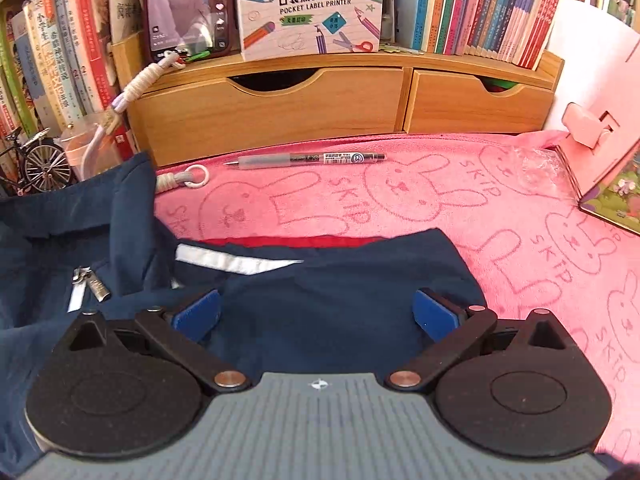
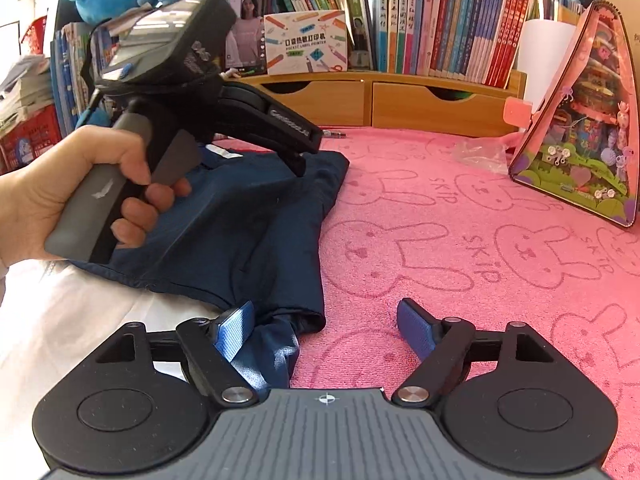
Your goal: Fold clothes
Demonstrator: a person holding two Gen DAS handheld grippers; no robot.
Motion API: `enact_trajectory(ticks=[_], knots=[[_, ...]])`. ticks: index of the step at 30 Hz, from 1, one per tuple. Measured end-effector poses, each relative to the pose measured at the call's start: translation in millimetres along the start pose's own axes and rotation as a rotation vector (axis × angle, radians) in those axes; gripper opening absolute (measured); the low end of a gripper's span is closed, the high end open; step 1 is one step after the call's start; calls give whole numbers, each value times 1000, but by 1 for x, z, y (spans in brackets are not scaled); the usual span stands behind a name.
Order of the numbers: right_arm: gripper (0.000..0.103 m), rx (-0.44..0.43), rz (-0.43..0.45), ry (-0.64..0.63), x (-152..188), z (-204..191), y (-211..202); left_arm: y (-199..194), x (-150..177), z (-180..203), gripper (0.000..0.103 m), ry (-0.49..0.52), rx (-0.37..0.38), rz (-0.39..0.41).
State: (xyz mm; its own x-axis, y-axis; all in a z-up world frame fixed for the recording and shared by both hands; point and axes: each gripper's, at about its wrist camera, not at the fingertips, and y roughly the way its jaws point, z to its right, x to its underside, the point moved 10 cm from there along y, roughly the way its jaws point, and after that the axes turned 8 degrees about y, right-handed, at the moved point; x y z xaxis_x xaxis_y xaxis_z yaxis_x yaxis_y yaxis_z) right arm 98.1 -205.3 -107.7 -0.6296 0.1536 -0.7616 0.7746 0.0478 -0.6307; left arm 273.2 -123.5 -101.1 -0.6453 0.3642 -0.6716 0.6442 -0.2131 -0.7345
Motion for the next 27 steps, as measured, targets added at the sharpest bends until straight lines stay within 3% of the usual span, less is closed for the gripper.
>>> enact_trajectory(ticks=[5,11,15,22,23,25,27], knots=[[86,7,-3,-4,0,0,1,-76,67,-80,103,-51,-50,62],[97,22,-13,-9,0,0,2,-130,138,-213,103,-223,-302,29],[103,40,-20,-1,1,2,4,-141,167,-257,103,-375,-262,35],[103,58,-8,2,0,5,1,-200,197,-274,103,-338,-225,144],[102,99,1,-9,-1,5,-4,-211,203,-277,103,-332,-219,164],[102,135,52,-68,-7,-10,-21,-229,215,-290,103,-337,-239,188],[102,60,108,-116,-19,-48,-42,-240,227,-307,103,-362,-274,193]])
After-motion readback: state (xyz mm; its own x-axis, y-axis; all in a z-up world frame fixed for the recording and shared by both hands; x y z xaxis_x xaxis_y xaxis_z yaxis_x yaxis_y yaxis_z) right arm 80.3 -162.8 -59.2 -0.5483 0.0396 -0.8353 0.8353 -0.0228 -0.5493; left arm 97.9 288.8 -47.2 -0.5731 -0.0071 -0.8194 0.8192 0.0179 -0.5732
